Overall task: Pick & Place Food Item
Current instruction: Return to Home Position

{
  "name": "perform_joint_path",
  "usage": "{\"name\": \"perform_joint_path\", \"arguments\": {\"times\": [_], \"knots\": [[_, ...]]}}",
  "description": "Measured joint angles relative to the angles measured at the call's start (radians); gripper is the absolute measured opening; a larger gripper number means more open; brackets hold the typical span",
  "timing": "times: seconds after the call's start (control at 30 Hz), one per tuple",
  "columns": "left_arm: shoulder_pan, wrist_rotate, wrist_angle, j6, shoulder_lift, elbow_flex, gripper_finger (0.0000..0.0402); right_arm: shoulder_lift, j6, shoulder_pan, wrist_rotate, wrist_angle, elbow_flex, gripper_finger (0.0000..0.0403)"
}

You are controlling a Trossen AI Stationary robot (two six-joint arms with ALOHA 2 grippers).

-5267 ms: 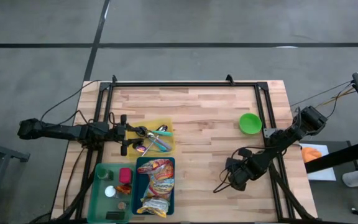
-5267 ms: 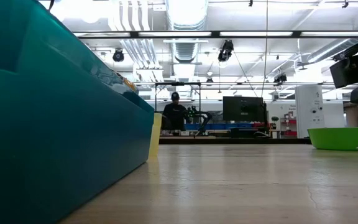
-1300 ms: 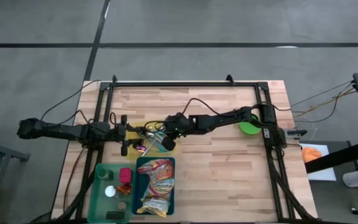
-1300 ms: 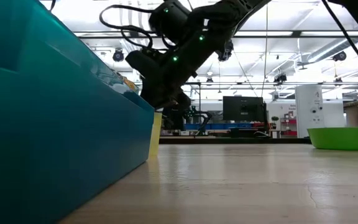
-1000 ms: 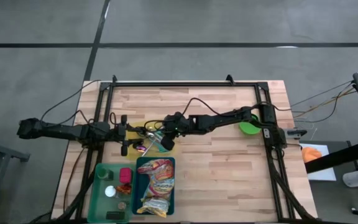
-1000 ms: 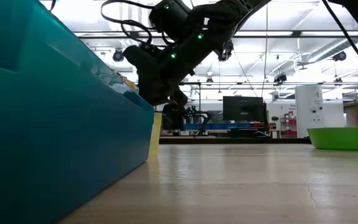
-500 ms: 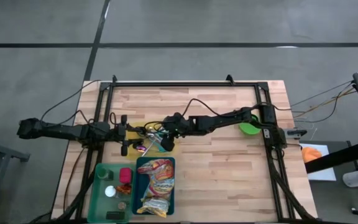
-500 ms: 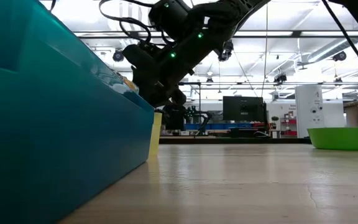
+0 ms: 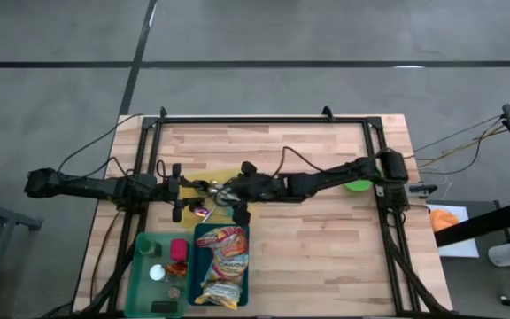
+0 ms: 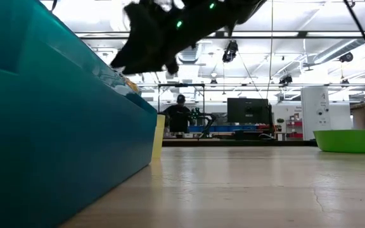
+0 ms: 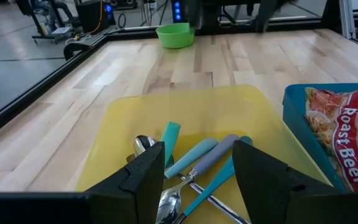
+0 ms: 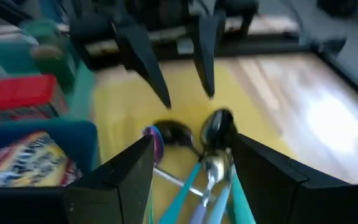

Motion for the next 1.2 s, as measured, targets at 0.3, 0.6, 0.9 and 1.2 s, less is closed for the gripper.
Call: {"name": "perform_joint_path", "arguments": {"times": [0.3,0.6,0.9,1.2], "knots": [[0.000,0.000,0.000,0.000,0.000,0.000,0.0189,-0.240,-0.109,0.027,-0.317,0.530,-0.391,0.0212],[0.000,0.000,0.000,0.000,0.000,0.000,0.0189,-0.614,-0.094,0.025,-0.338,0.556,-0.784,0.0212],[0.000,0.000,0.000,0.000,0.000,0.000,0.0189,-0.967,-0.145,0.020,-0.319,0.556,-1.074,0.0212],[0.000,0.000,0.000,0.000,0.000,0.000,0.0189,-1.239,-0.052,0.016,-0.202,0.553,-1.277,0.0212]]}}
